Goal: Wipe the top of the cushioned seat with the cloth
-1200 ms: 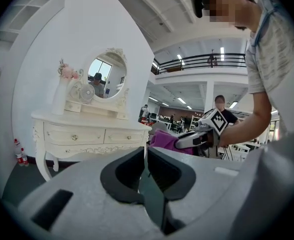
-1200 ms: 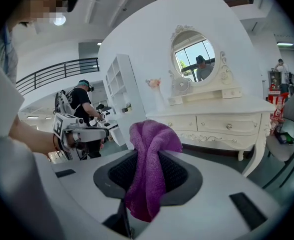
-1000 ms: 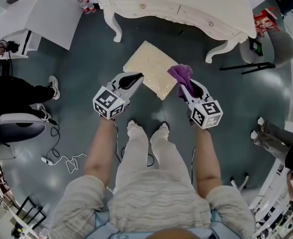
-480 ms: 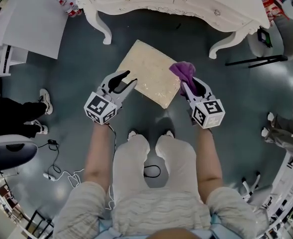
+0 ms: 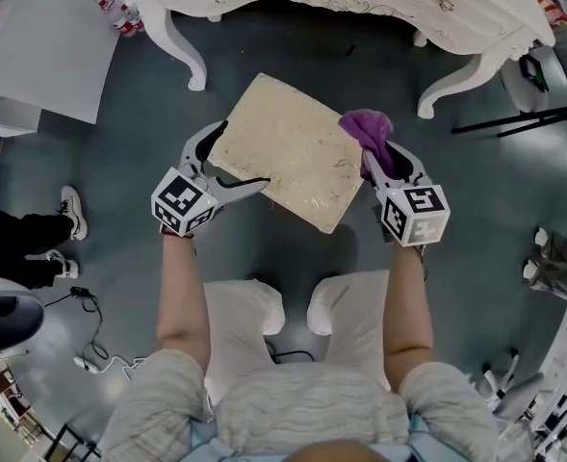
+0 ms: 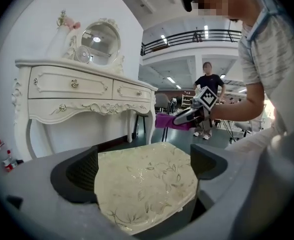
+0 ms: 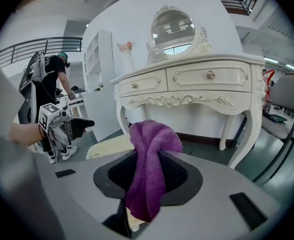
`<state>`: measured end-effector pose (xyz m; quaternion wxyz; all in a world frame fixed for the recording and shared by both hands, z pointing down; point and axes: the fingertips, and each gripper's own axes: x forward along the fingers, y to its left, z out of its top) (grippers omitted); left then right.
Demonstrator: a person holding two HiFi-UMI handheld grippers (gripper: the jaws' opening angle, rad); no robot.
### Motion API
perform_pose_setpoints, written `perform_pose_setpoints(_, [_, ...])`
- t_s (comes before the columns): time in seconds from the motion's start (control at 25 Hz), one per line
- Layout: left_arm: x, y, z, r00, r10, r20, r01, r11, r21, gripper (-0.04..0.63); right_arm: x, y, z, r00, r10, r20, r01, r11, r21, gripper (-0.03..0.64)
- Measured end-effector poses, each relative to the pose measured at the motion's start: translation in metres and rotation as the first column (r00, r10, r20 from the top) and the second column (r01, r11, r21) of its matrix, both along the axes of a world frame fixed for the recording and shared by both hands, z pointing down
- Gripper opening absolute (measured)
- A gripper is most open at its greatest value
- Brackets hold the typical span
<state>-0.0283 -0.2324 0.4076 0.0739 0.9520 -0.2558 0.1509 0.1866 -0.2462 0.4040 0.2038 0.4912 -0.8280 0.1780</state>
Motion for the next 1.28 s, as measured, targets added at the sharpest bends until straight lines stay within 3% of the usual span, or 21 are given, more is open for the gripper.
perform_pose_setpoints(0.24, [-0.021,-0.005,0.057,0.998,0.049,0.043,-0.049,0.999,-0.018,0.591,0.004,-0.01,0.032,0.995,0.05,-0.092,-0.046,0.998,0.05,0.114])
perform_pose_setpoints(0.48, [-0.046,-0.009,0.1,0.993,0.091,0.079,-0.089,0.995,-0.037,0.591,0.006,-0.009,0.052,0.99,0.094,-0.104,-0.086,0.993,0.075,0.114])
perform_pose_setpoints(0.6, [-0.047,-0.008,0.114,0.99,0.126,0.061,-0.123,0.991,-0.059,0.591,0.007,-0.008,0.055,0.989,0.113,-0.098,-0.105,0.991,0.082,0.114])
perform_pose_setpoints(0.68, [-0.046,-0.007,0.115,0.991,0.121,0.05,-0.118,0.992,-0.046,0.59,0.007,-0.007,0.058,0.988,0.119,-0.098,-0.112,0.991,0.077,0.114])
perform_pose_setpoints(0.92, [-0.042,-0.006,0.122,0.992,0.072,0.101,-0.073,0.997,0.007,0.589,0.009,-0.006,0.059,0.983,0.121,-0.139,-0.113,0.991,0.068,0.114])
perform_pose_setpoints(1.28, [-0.036,0.016,0.12,0.997,-0.003,0.078,0.004,1.0,-0.011,0.588,0.017,-0.002,0.062,0.975,0.137,-0.174,-0.128,0.99,0.06,0.114])
